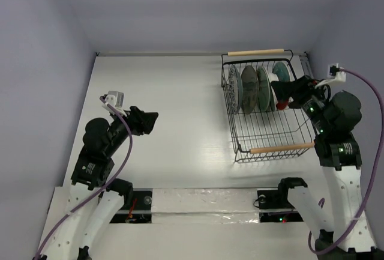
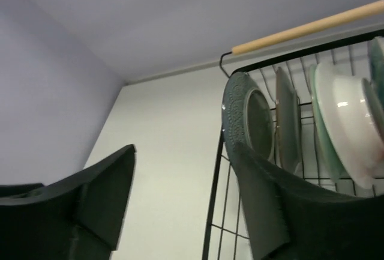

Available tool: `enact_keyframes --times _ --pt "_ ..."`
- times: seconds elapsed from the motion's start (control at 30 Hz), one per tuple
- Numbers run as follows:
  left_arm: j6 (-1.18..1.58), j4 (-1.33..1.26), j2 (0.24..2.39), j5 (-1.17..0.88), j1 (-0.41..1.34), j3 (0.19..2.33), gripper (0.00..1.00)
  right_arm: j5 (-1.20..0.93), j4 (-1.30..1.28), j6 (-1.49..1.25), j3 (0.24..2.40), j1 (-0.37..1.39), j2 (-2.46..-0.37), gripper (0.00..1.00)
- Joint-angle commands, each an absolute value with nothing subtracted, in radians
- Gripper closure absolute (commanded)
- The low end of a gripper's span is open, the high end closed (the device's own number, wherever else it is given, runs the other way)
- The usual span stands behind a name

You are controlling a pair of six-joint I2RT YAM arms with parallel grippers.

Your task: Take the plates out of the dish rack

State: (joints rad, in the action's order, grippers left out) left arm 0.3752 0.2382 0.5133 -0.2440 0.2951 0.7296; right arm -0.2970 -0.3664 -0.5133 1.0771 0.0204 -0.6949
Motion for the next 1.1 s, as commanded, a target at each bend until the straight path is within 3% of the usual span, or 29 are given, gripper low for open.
enact_keyframes --times 0.0,0.03,0.07,0.13,0.17,0.2,0.27,0.3,0.4,0.47,0.53,0.57,0.6,0.67,0.7,0.8,1.07 --pt "0.353 0.232 0.509 -0.256 0.299 0.765 0.4 -0.328 -0.261 -0.552 1.092 0.104 -0.73 0.31" --pt "0.347 0.238 0.505 -0.258 0.299 0.767 0.41 -0.269 -0.265 -0.539 1.116 0.139 -0.762 0.36" --pt "0.348 0.238 0.499 -0.253 0.299 0.765 0.42 -0.234 -0.287 -0.528 1.135 0.217 -0.782 0.59" --pt "0.348 0.236 0.48 -0.248 0.299 0.764 0.45 -0.108 -0.322 -0.499 1.181 0.299 -0.831 0.78" --pt "0.35 0.229 0.477 -0.252 0.299 0.758 0.47 -0.068 -0.343 -0.468 1.234 0.333 -0.888 0.95" --pt "0.35 0.227 0.473 -0.252 0.299 0.755 0.51 -0.028 -0.38 -0.457 1.259 0.38 -0.917 1.0" --pt "0.356 0.216 0.469 -0.252 0.299 0.739 0.59 0.081 -0.409 -0.425 1.327 0.416 -0.973 1.0" --pt "0.357 0.21 0.469 -0.27 0.299 0.732 0.73 0.113 -0.437 -0.413 1.35 0.428 -1.024 1.0" --pt "0.359 0.183 0.463 -0.291 0.299 0.704 1.0 0.253 -0.526 -0.361 1.457 0.453 -1.142 1.0" --pt "0.368 0.183 0.465 -0.276 0.299 0.681 1.0 0.345 -0.557 -0.332 1.5 0.466 -1.199 1.0" --pt "0.374 0.175 0.456 -0.27 0.299 0.67 1.0 0.391 -0.583 -0.315 1.546 0.477 -1.271 0.92" --pt "0.374 0.176 0.453 -0.265 0.299 0.672 1.0 0.399 -0.584 -0.298 1.56 0.477 -1.294 0.69" --pt "0.373 0.175 0.443 -0.247 0.299 0.67 0.98 0.405 -0.601 -0.288 1.578 0.477 -1.32 0.55" --pt "0.374 0.172 0.443 -0.239 0.299 0.663 0.82 0.425 -0.617 -0.256 1.64 0.477 -1.402 0.28" --pt "0.376 0.172 0.449 -0.244 0.299 0.661 0.7 0.436 -0.661 -0.252 1.667 0.477 -1.435 0.27" --pt "0.377 0.167 0.446 -0.247 0.299 0.657 0.58 0.474 -0.699 -0.236 1.735 0.486 -1.535 0.28" --pt "0.379 0.156 0.433 -0.262 0.299 0.646 0.5 0.525 -0.695 -0.238 1.727 0.486 -1.649 0.34"
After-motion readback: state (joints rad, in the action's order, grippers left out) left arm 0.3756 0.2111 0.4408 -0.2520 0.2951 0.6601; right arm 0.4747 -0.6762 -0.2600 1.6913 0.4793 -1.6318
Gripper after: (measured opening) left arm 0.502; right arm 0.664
